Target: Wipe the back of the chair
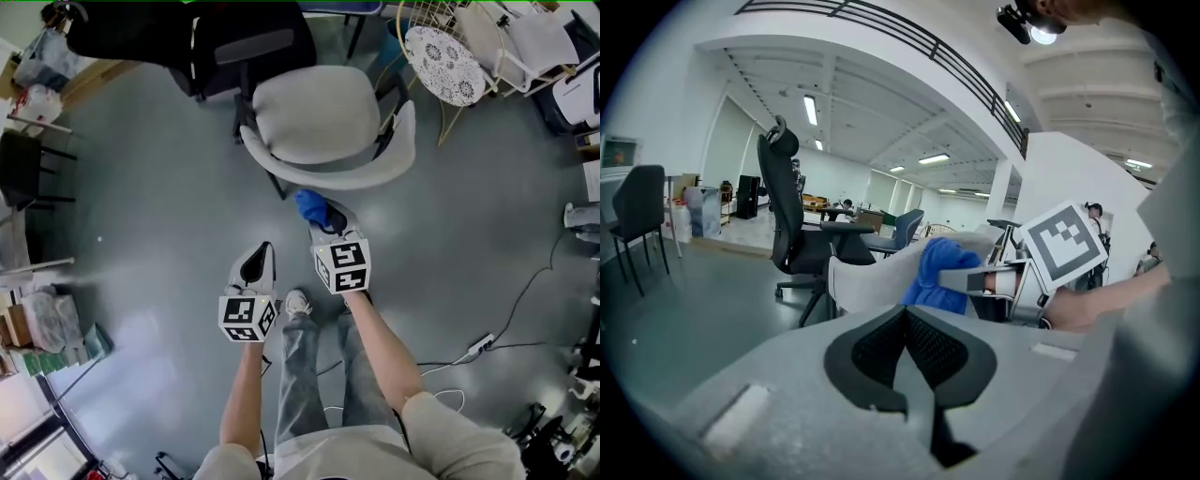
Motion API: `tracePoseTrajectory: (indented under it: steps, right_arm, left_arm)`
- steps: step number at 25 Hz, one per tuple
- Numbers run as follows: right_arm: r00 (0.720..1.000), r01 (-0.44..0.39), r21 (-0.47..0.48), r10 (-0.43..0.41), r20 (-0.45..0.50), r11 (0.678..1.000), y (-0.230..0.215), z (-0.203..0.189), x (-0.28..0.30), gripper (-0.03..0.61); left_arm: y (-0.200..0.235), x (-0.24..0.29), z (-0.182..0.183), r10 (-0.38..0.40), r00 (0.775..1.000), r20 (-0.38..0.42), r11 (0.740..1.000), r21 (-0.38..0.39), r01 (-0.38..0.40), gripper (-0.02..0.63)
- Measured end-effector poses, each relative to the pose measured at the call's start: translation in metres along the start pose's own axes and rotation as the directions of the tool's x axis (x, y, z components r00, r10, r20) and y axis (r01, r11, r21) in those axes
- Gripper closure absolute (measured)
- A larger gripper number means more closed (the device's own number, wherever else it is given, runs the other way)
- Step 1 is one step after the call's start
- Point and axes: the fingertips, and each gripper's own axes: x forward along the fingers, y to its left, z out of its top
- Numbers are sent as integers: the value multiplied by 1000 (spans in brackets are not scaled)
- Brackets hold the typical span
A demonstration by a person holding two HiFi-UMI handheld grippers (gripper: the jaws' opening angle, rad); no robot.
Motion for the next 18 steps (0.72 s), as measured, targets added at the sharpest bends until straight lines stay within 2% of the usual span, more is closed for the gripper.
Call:
tracePoseTrajectory:
  steps: [10,18]
  right_arm:
    - [1000,20,34,-20,-5,999,-29,2,0,480]
    - [999,37,23,-37,-16,999,-72,0,-26,480]
  left_arm:
    - [-15,17,4,-8,1000,-3,1000,17,8,612]
    - [-52,44,10,-42,999,-3,999,30,42,612]
